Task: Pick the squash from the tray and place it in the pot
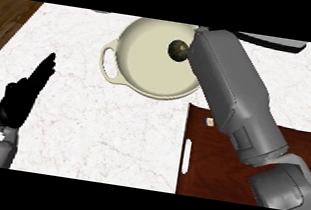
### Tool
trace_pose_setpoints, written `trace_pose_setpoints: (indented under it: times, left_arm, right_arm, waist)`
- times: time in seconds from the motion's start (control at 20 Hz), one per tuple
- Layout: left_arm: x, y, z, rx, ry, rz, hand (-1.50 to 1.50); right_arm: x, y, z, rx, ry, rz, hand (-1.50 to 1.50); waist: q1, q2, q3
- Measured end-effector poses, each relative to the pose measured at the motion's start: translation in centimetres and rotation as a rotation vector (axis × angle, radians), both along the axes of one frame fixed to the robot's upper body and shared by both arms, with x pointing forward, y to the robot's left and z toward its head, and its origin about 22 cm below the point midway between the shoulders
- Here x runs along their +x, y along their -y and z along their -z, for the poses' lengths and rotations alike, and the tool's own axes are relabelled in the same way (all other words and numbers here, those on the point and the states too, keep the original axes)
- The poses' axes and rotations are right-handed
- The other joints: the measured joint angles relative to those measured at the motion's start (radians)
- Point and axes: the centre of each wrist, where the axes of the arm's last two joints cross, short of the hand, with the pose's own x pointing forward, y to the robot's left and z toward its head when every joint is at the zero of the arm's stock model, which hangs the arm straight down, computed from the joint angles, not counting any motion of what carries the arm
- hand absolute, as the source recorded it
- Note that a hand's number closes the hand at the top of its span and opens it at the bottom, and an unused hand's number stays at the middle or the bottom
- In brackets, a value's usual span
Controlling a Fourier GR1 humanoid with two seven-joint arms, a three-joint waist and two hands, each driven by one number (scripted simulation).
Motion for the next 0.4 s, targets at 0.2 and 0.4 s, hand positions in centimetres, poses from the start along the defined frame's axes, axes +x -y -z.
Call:
trace_pose_setpoints:
  times: [0.2,0.4]
  left_arm:
    - [0.5,-0.1,-0.3,-0.005,-0.007,-0.004,0.0]
    - [-0.1,-0.8,0.5,-0.007,-0.016,-0.022,0.0]
  right_arm:
    - [-0.3,-0.2,0.5,0.073,0.025,-0.018,-1.5]
    - [-1.0,-0.7,1.8,0.105,0.059,-0.05,-1.5]
  waist:
    - [-0.002,-0.008,0.0]
    - [-0.018,-0.02,0.0]
